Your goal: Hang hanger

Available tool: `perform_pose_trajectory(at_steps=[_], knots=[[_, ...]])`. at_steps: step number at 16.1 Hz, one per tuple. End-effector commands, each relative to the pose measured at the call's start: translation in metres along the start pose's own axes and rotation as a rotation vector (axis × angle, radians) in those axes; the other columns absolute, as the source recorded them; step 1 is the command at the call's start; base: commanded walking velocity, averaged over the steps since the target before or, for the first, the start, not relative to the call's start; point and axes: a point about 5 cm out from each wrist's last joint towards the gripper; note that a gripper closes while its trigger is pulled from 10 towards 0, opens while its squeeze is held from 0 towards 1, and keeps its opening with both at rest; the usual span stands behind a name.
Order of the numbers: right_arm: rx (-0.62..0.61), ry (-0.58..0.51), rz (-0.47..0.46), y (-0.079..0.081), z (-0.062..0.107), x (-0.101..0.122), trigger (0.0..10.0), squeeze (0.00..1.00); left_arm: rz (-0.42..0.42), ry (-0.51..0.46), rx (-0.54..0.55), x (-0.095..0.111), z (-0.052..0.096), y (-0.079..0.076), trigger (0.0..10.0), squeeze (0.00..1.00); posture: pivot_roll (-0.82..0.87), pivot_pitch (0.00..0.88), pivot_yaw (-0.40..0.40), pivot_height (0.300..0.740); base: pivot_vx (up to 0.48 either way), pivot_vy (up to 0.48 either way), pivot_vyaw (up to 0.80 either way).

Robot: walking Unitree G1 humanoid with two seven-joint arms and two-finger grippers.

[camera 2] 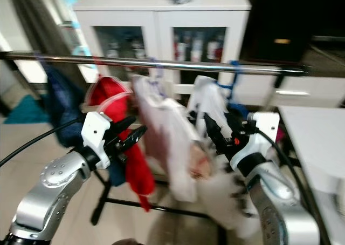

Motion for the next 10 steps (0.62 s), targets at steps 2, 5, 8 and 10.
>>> perform_pose_trajectory(at_steps=[2, 5, 8, 10], knots=[[-0.012, 0.003, -0.002, 0.008, -0.005, -0.006, 10.0, 1.0, -0.017, 0.002, 0.066, 0.006, 0.003, 0.009, 10.0, 0.0, 0.02, 0.009, 0.081, 0.74, 0.0, 0.433, 0.0], [-0.073, -0.014, 0.008, 0.002, -0.013, -0.006, 10.0, 1.0, -0.014, 0.014, 0.085, 0.007, 0.006, 0.01, 10.0, 0.0, 0.04, 0.031, 0.075, 0.74, 0.0, 0.433, 0.0], [-0.147, -0.063, 0.064, -0.004, -0.012, 0.001, 10.0, 1.0, -0.01, 0.021, 0.087, 0.006, 0.003, 0.01, 10.0, 0.0, 0.02, 0.026, 0.088, 0.74, 0.0, 0.4, 0.0], [-0.155, -0.089, 0.088, -0.003, -0.012, 0.004, 10.0, 1.0, -0.007, 0.016, 0.077, 0.007, -0.001, 0.01, 10.0, 0.0, 0.0, 0.021, 0.099, 0.74, 0.0, 0.371, 0.0]])
Point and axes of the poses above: a point about 5 cm out from each wrist's last joint towards the gripper, its own z axis pointing back from the gripper into the wrist, its own x axis along the axis of the wrist's last joint, y = z × x, and after that the axes turned 3 degrees about -z, right-handed
